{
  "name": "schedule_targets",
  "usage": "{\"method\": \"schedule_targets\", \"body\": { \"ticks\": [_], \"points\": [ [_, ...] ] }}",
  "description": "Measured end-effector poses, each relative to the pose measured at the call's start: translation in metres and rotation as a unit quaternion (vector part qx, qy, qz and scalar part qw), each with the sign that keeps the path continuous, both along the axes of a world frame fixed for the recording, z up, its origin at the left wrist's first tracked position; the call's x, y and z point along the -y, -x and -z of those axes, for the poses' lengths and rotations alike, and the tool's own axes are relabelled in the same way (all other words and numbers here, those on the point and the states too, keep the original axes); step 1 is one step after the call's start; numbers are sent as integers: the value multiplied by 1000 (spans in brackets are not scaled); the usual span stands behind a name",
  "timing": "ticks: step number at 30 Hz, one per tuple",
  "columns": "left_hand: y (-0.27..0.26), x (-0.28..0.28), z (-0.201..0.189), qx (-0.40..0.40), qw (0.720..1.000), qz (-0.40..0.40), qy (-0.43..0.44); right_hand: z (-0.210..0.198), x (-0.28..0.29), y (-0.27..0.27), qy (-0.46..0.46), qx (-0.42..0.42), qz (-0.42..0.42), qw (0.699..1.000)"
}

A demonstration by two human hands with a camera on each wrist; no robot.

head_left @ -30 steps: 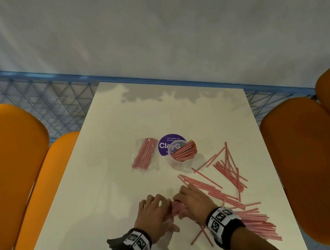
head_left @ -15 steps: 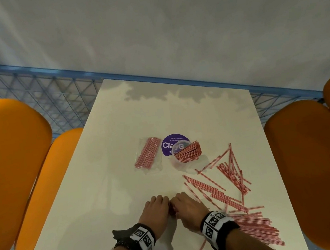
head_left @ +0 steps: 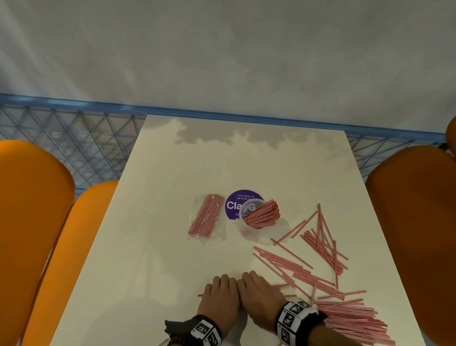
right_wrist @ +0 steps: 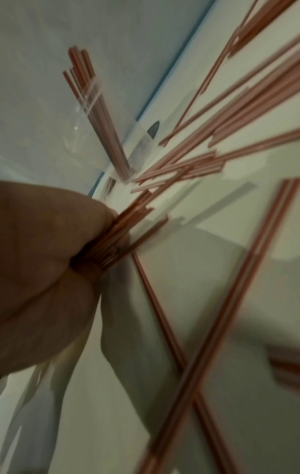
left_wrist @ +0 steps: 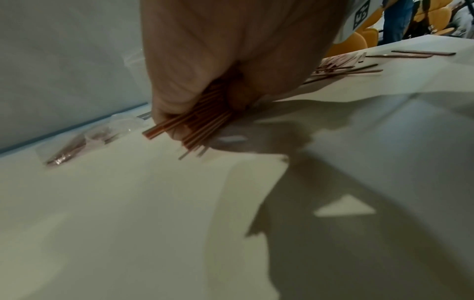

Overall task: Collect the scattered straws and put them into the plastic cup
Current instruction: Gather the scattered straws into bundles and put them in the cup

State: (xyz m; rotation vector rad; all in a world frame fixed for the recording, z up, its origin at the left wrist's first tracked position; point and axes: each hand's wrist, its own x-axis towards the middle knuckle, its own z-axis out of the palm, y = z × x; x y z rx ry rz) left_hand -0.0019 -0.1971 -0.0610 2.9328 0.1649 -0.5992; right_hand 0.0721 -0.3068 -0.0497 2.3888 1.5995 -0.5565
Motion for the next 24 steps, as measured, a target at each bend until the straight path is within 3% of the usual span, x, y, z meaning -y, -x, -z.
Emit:
{"method": "schedule_targets", "body": {
  "ticks": [6,9,12,15,17,21,22,24],
  "points": [
    [-25,-17,-22,3,1000,8,12,-29,-14,-26,17,29,-34,999],
    [-35,-23,-41,-22,998,-9,61,-42,-16,-35,12,39,-10,999],
    [-38,-26,-59,-63,991,-33,114,-54,-12,-34,-7,4,8,1000],
    [-38,-28,-78,-66,990,-36,117,-63,-12,-30,-10,-46,39,998],
    [-35,-29,-84,-54,982,-53,175,-69,-14,-31,4,-34,52,998],
    [-24,-52,-80,-2,934,-118,337,-86,-9,-40,26,3,84,996],
    [-21,-60,-81,24,907,-165,386,-91,-6,-42,24,11,104,994],
    [-17,-70,-87,88,821,-286,487,-95,-2,-44,14,28,135,990]
  ]
}}
